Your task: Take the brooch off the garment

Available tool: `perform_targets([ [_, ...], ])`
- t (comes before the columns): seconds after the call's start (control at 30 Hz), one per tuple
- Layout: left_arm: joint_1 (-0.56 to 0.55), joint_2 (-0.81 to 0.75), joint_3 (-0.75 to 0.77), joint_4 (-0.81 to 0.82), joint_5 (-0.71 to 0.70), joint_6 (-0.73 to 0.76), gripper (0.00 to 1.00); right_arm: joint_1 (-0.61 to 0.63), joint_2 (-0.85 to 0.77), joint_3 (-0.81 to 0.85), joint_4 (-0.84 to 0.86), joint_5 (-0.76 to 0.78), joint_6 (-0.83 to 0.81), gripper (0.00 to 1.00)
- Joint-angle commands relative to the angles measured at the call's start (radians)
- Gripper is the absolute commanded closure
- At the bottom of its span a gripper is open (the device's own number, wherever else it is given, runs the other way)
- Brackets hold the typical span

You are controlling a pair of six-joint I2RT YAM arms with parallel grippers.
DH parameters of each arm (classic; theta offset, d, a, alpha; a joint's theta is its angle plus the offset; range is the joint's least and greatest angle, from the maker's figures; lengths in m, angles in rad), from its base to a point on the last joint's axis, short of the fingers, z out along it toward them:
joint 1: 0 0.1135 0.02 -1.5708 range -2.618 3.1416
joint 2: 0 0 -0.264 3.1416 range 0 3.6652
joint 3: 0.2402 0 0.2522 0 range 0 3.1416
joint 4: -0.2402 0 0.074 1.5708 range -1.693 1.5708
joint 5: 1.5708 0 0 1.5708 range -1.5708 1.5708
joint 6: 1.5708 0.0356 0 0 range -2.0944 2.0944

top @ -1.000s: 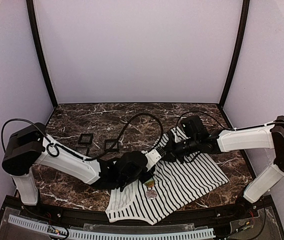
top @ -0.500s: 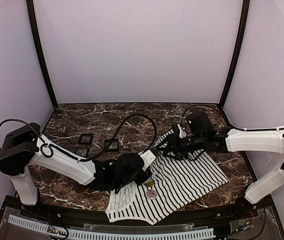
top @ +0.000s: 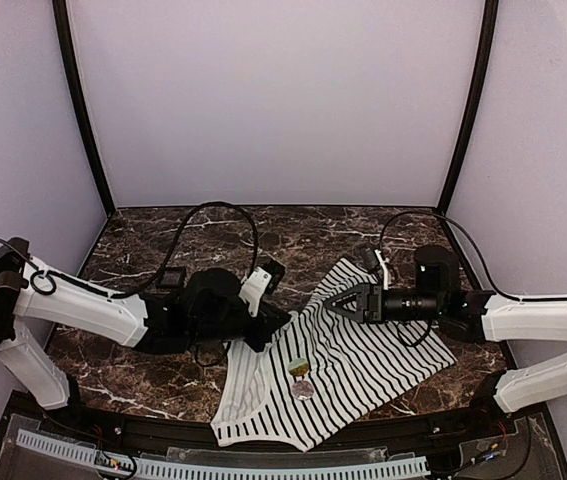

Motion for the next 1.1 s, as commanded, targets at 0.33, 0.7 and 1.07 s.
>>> perform_targets([
  [0.33, 0.008, -0.101, -0.069, 0.188, 0.126, -0.153, 0.99, 0.040, 0.033, -0.060, 0.366, -0.066, -0.064, 0.29],
  [0.7, 0.008, -0.123, -0.070, 0.219, 0.143, -0.176, 0.99, 0.057, 0.167, -0.019, 0.448, -0.179, -0.074, 0.59],
  [1.07, 0.009, -0.133, -0.074, 0.239, 0.154, -0.190, 0.99, 0.066, 0.226, 0.004, 0.457, -0.198, -0.083, 0.76],
])
